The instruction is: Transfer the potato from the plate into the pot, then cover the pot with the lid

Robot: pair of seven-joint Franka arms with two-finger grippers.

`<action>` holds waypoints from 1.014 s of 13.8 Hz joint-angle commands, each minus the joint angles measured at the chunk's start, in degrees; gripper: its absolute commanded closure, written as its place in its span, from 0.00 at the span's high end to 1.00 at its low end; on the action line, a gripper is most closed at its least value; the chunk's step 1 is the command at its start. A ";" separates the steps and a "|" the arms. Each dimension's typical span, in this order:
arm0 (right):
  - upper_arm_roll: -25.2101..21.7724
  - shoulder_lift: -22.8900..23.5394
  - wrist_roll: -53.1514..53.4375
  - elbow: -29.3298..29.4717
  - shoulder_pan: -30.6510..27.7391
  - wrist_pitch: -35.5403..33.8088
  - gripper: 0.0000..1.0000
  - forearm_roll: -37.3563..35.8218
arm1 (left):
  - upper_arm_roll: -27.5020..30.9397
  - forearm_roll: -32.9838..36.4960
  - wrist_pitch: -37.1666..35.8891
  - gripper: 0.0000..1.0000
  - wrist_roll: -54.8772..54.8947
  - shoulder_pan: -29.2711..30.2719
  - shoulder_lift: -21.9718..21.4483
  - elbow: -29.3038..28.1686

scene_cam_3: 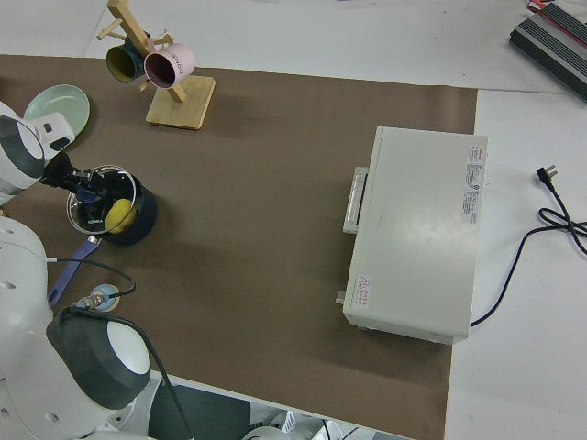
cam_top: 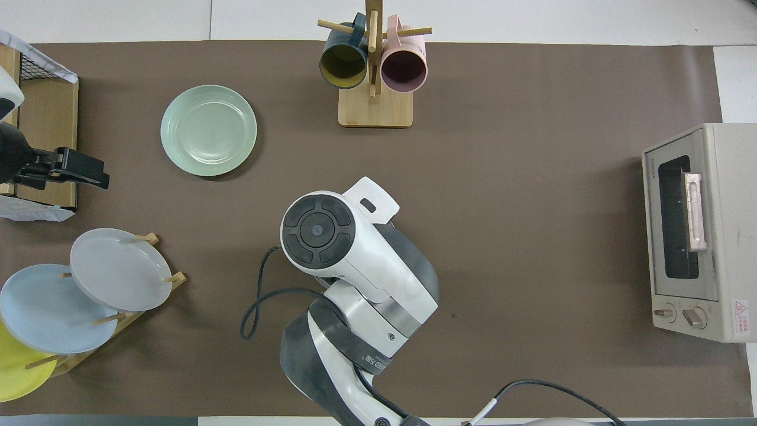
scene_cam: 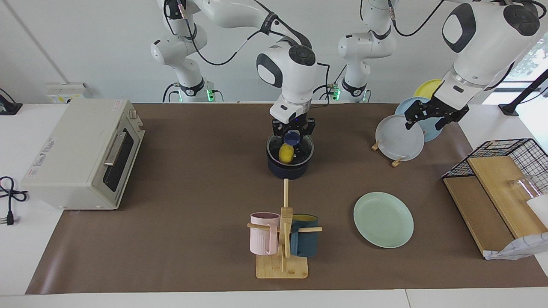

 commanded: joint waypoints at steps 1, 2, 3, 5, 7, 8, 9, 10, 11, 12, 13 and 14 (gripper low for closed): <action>0.04 -1.05 0.81 -1.46 -0.27 0.86 0.00 0.60 | 2.15 1.85 -1.78 1.00 0.41 -1.99 -0.89 2.64; 0.04 -1.14 0.73 -2.07 -0.27 1.03 0.00 0.60 | 2.15 2.80 -1.52 1.00 0.41 -1.99 -1.85 2.12; 0.04 -1.31 0.55 -2.69 -0.27 1.12 0.00 0.60 | 2.15 2.99 -1.60 1.00 0.41 -1.99 -2.56 1.42; 0.04 -1.66 0.29 -3.31 -0.27 1.21 0.00 0.60 | 1.97 2.90 -1.60 1.00 0.15 -1.90 -4.23 -0.95; 0.04 -1.49 0.29 -3.57 -0.18 2.34 0.00 0.60 | 1.44 2.90 -1.16 1.00 -0.12 -1.29 -5.29 -2.98; 0.04 -1.49 0.29 -3.83 -0.18 2.88 0.00 0.60 | 1.09 2.99 -0.64 1.00 0.32 -1.28 -5.20 -2.81; 0.04 -1.49 0.37 -3.84 -0.18 3.14 0.00 0.60 | 1.09 2.99 -0.11 1.00 0.32 -1.28 -4.68 -1.94; 0.04 -1.49 0.37 -3.92 -0.18 3.75 0.00 0.69 | 1.00 2.90 -0.72 1.00 0.32 -1.28 -4.24 -0.80; 0.04 -1.49 0.37 -4.18 -0.18 4.28 0.00 0.69 | 1.00 2.64 -1.77 1.00 0.32 -1.37 -3.97 0.34; 0.04 -1.49 0.46 -4.27 -0.10 4.37 0.00 0.60 | 1.00 2.64 -3.52 1.00 0.32 -1.37 -3.54 0.79; 0.04 -1.31 0.46 -4.45 -0.01 4.46 0.00 0.60 | 0.92 2.64 -4.14 1.00 0.32 -1.37 -3.88 0.36; 0.04 -1.31 0.46 -4.45 -0.01 4.46 0.00 0.60 | 0.92 2.55 -4.06 1.00 0.32 -1.37 -3.97 0.01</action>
